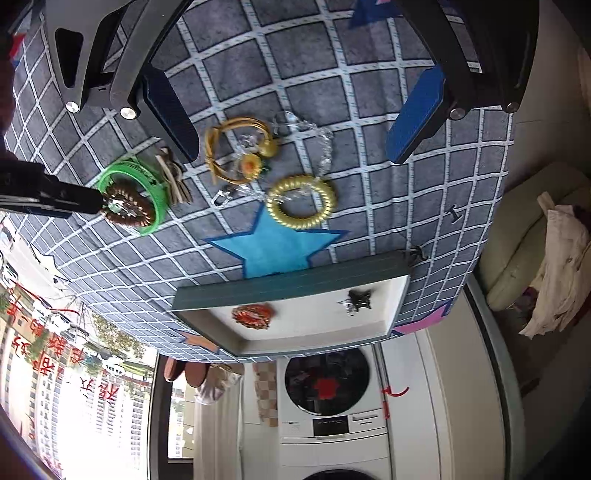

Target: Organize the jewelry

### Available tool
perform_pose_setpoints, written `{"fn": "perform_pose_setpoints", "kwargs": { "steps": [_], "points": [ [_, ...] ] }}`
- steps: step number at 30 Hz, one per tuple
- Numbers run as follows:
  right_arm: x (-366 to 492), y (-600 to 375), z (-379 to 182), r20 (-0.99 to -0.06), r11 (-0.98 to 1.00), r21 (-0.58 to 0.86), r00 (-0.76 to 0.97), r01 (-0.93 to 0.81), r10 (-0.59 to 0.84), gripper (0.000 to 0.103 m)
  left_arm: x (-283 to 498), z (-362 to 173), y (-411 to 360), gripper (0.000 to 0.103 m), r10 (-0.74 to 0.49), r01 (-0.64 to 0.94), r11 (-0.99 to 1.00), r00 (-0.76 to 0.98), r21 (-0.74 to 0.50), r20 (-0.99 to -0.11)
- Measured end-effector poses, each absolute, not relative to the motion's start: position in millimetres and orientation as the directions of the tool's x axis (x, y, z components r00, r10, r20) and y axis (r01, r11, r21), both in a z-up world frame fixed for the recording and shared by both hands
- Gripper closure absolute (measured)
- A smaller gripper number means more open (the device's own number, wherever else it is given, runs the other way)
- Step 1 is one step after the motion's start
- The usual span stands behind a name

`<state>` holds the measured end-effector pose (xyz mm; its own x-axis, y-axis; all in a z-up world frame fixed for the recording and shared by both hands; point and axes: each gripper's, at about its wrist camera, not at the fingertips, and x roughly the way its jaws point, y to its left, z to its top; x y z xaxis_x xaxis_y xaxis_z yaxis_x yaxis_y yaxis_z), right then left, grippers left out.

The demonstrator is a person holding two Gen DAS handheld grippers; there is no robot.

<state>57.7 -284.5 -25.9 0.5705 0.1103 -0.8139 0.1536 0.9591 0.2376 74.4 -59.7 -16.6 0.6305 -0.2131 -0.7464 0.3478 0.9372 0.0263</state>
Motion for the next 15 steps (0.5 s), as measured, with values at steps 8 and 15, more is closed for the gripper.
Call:
{"fn": "perform_pose_setpoints", "kwargs": {
  "steps": [8, 15],
  "points": [
    [56.3, -277.4, -18.8, -0.795, 0.969, 0.223, 0.595, 0.108, 0.117, 0.028, 66.8, -15.1, -70.0, 0.001, -0.232, 0.374, 0.927, 0.626, 0.026, -0.745],
    [61.6, -265.5, -20.2, -0.793, 0.976, 0.214, 0.591, 0.046, 0.146, 0.059, 61.9, -18.2, -82.2, 0.002, -0.248, 0.409, 0.912, 0.615, 0.034, -0.749]
  ]
}}
